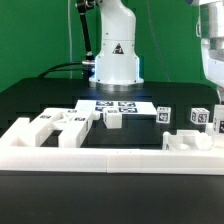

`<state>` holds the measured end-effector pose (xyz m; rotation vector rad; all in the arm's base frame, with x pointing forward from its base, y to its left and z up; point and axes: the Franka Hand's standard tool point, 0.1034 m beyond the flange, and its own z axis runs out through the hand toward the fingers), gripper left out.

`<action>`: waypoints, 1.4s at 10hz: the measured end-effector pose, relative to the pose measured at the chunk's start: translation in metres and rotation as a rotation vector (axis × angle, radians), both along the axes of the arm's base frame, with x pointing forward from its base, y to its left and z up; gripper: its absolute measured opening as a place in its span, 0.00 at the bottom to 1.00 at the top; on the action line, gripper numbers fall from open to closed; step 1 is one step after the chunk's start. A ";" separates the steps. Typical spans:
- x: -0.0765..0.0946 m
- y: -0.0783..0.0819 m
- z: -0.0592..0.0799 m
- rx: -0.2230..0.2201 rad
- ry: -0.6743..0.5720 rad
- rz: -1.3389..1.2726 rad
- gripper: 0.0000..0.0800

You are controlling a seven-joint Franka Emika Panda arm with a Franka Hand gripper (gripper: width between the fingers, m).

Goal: Assemble chair

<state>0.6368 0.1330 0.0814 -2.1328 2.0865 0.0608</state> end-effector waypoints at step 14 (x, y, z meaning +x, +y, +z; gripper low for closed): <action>-0.005 -0.002 -0.006 -0.128 -0.127 1.152 0.81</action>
Offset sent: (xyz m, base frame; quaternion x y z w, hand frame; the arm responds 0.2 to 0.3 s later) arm -0.0049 -0.0002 0.0016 0.0065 0.0010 -0.2158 0.9764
